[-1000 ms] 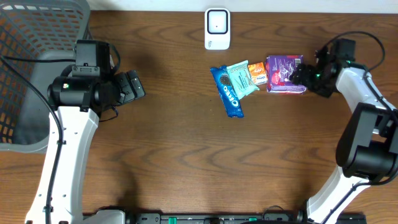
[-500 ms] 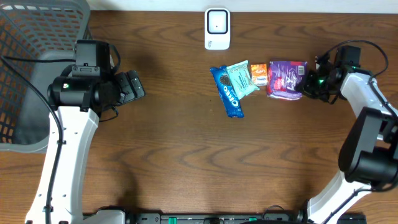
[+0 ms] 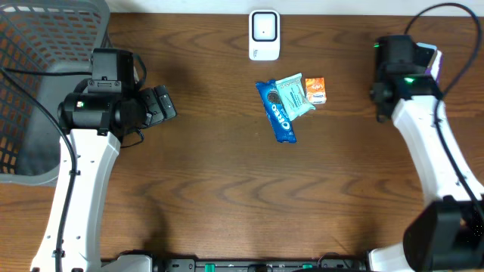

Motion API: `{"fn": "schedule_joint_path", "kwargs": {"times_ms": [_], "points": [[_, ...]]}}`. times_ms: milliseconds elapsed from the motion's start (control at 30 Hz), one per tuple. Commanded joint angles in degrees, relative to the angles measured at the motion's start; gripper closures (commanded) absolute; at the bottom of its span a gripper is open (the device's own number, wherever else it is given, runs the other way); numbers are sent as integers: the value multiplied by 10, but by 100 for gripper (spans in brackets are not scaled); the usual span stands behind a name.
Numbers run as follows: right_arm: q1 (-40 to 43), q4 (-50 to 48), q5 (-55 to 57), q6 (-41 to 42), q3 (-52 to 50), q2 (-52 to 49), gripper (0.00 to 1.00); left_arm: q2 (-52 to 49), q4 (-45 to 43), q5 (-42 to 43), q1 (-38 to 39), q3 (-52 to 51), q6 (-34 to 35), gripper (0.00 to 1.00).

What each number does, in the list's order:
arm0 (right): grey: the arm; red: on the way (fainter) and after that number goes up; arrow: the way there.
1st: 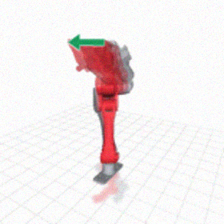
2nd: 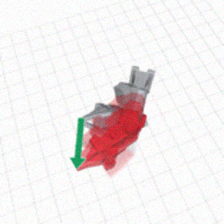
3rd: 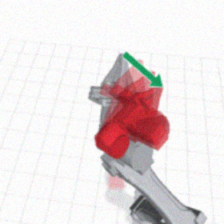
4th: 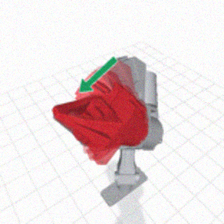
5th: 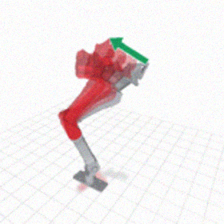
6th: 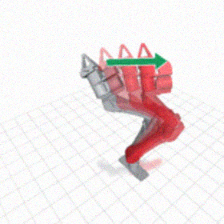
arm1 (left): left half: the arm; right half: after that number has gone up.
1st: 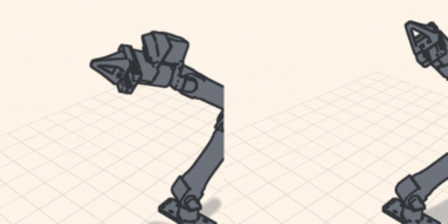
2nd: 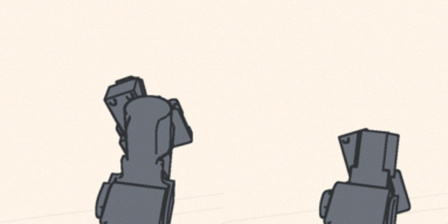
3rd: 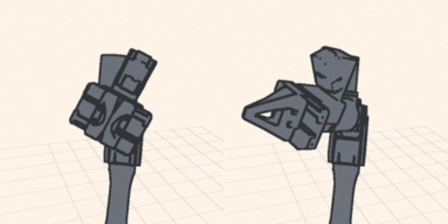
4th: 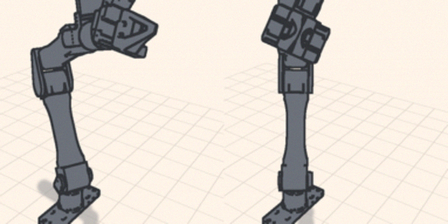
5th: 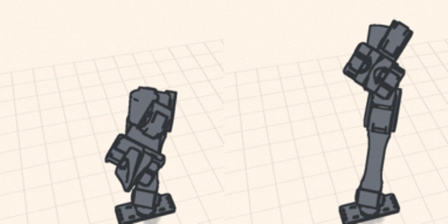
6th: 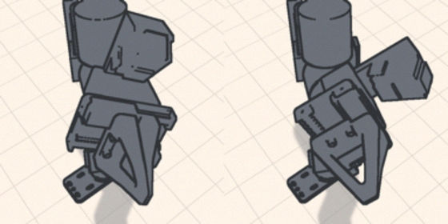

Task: Scan the item barcode

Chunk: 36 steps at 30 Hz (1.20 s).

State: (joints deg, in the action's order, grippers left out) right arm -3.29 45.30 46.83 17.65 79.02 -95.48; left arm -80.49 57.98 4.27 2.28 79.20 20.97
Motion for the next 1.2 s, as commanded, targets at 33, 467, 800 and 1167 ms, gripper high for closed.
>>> {"fn": "schedule_joint_path", "kwargs": {"times_ms": [33, 467, 800, 1167], "points": [[-11, 7, 187, 19, -2, -71, 99, -2, 1, -7, -1, 3, 1, 2], [-118, 17, 76, 21, -2, -208, 91, -2, 1, -7, -1, 3, 1, 2], [-195, 7, 14, 21, 59, -175, 56, -2, 1, -7, -1, 3, 1, 2], [-10, 37, -320, 19, 94, -109, 34, -2, 1, -7, -1, 3, 1, 2]]}}
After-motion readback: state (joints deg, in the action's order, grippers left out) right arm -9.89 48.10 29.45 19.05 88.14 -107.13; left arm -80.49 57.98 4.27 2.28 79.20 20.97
